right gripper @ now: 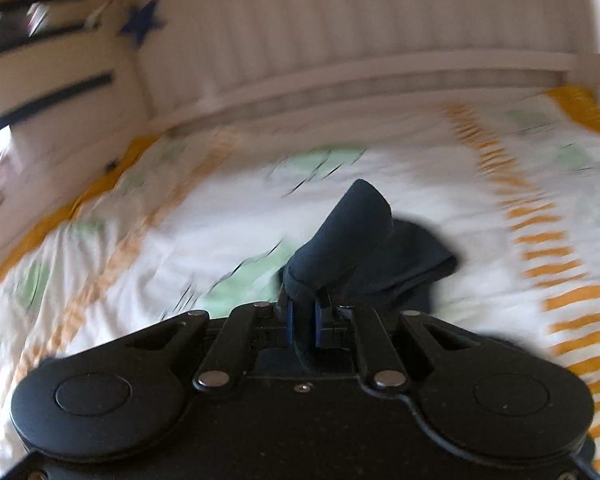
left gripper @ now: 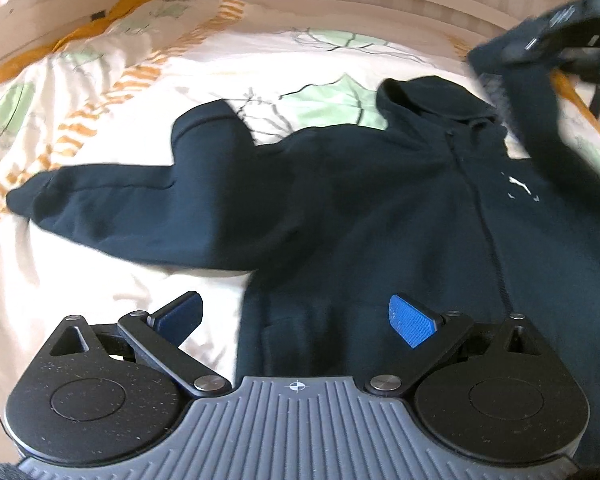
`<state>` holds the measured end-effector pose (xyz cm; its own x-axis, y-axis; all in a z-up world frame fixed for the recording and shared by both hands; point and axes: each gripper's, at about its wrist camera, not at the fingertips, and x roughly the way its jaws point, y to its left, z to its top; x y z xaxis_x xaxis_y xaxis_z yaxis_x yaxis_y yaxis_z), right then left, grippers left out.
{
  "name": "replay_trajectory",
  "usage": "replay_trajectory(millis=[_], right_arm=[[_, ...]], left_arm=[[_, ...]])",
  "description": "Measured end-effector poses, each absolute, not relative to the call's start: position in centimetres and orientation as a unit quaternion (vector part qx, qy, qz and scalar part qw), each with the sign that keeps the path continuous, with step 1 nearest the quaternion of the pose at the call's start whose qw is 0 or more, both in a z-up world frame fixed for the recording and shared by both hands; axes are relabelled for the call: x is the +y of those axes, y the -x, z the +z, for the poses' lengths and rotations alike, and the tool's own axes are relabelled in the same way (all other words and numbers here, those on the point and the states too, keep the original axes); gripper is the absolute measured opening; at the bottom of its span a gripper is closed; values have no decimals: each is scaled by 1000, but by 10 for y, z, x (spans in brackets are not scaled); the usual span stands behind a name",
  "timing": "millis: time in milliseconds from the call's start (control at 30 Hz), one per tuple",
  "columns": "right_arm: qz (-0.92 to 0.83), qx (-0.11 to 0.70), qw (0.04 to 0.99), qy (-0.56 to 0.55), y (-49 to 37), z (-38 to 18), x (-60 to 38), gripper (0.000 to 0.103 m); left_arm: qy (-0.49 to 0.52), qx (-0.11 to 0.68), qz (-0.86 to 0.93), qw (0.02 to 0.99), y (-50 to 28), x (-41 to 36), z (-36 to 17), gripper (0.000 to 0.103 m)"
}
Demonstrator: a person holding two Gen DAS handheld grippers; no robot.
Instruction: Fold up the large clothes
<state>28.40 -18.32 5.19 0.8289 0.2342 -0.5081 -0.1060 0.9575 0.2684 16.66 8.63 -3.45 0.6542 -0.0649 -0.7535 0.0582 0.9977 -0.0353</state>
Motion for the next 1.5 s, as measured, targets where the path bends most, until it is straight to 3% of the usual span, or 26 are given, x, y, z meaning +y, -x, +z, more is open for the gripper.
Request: replay_trajectory(millis=[233, 333, 400, 433, 600, 1100, 1233, 1367, 1433, 1500], right_arm=[[133, 341, 928, -69, -285, -14, -104, 21], [156, 363, 917, -58, -276, -33, -92, 30], [181, 372, 909, -61, -266, -40, -92, 60], [192, 370, 907, -60, -258, -40, -94, 66], [210, 341, 916, -38, -223, -29, -122, 75], [-22, 334, 933, -135, -199, -37, -336, 75], [-38, 344, 924, -165, -206, -49, -363, 75], [-25, 355, 917, -181, -222, -63, -363, 74], [-16, 362, 913, -184, -229, -69, -358, 71], [-5, 371, 910, -184, -232, -75, -355, 48]], left_arm=[[40, 427, -33, 903, -169, 113, -40, 101], [38, 430, -32, 901, -170, 117, -43, 101], [39, 432, -33, 900, -173, 117, -43, 101], [39, 432, -35, 900, -175, 116, -43, 101], [29, 420, -50, 906, -184, 102, -34, 101], [-19, 394, -80, 915, -254, 17, -57, 101], [-49, 432, -60, 899, -266, 16, -91, 101], [-51, 411, -69, 908, -257, 20, -103, 103], [-53, 409, -70, 908, -254, 20, -102, 103], [-46, 410, -71, 908, -252, 21, -99, 102]])
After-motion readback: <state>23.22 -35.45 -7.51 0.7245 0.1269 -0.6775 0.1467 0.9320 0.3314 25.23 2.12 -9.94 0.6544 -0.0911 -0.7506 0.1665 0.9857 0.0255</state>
